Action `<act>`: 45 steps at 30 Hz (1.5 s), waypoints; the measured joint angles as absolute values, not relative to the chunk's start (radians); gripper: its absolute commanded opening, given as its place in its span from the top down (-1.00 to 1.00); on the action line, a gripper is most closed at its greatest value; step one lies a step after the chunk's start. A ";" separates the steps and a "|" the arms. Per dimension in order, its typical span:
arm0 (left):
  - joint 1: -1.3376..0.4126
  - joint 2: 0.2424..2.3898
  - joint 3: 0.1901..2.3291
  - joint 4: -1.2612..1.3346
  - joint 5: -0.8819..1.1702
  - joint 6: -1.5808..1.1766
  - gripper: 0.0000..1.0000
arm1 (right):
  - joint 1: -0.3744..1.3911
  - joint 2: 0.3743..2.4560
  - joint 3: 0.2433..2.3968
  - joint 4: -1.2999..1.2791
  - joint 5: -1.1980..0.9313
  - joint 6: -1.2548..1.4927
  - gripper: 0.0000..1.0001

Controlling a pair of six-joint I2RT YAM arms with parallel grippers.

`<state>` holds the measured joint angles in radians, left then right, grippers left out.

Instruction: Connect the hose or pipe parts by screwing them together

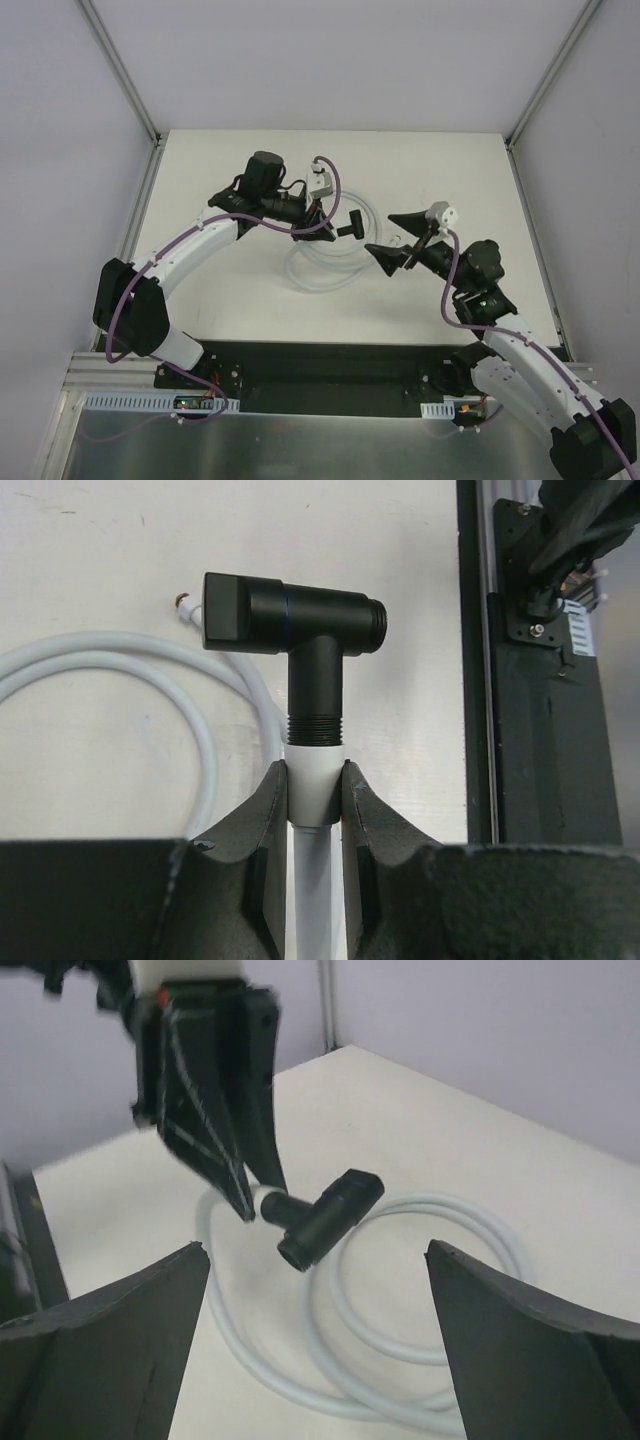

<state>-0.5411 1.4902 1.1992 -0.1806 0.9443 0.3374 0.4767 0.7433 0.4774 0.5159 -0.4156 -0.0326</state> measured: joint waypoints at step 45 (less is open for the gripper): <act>-0.500 1.536 1.217 -0.197 1.155 0.260 1.00 | 0.518 1.066 0.684 0.442 -0.786 -0.548 0.99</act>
